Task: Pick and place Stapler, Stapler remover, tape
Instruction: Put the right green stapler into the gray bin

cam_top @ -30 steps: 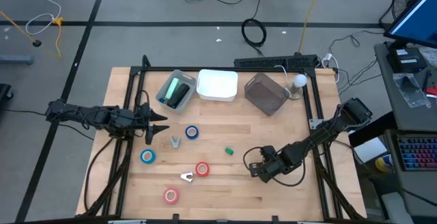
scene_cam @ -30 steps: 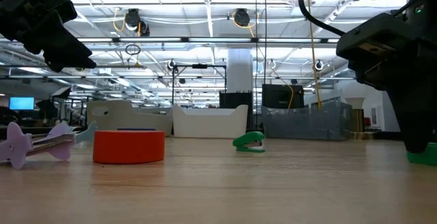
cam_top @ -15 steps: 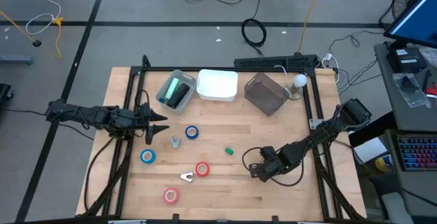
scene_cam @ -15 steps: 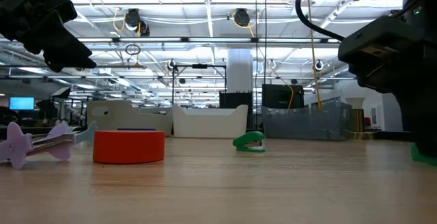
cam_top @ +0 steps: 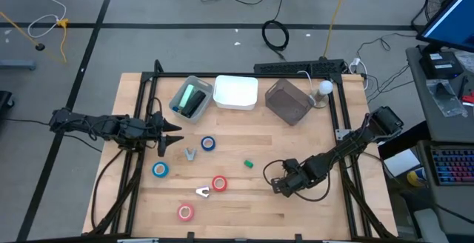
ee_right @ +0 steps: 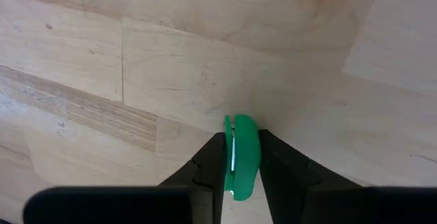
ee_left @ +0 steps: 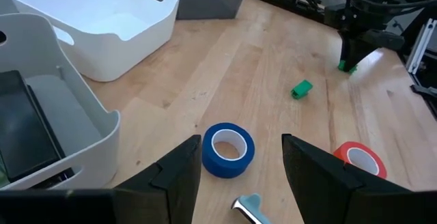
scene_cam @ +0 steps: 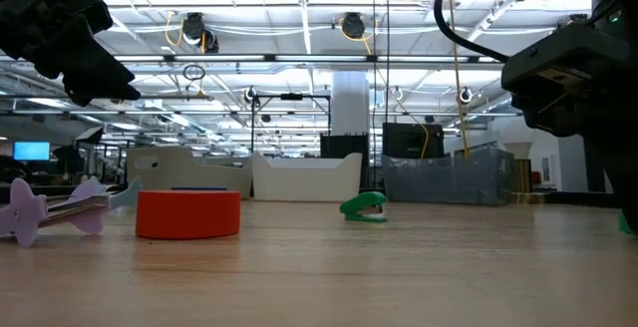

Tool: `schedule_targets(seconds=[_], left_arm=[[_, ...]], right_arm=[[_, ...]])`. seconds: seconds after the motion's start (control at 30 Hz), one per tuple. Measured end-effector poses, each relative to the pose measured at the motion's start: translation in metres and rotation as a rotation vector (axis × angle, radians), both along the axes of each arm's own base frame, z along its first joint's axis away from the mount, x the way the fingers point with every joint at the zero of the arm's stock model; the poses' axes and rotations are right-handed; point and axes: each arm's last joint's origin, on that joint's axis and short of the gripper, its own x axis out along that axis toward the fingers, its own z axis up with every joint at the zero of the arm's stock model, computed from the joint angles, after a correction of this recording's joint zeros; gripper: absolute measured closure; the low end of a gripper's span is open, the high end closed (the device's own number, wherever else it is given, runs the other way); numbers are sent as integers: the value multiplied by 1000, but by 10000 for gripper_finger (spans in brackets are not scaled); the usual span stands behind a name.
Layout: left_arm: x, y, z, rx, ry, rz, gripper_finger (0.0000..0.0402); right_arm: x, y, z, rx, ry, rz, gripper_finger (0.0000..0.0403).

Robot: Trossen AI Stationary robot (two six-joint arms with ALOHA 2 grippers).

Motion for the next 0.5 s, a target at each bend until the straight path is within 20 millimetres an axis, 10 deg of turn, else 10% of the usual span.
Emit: schedule_targets(seconds=[0.5], left_arm=[[0,0,0,-4,-1,2,194]], right_arm=[[0,1,0,0,-14,24,318]])
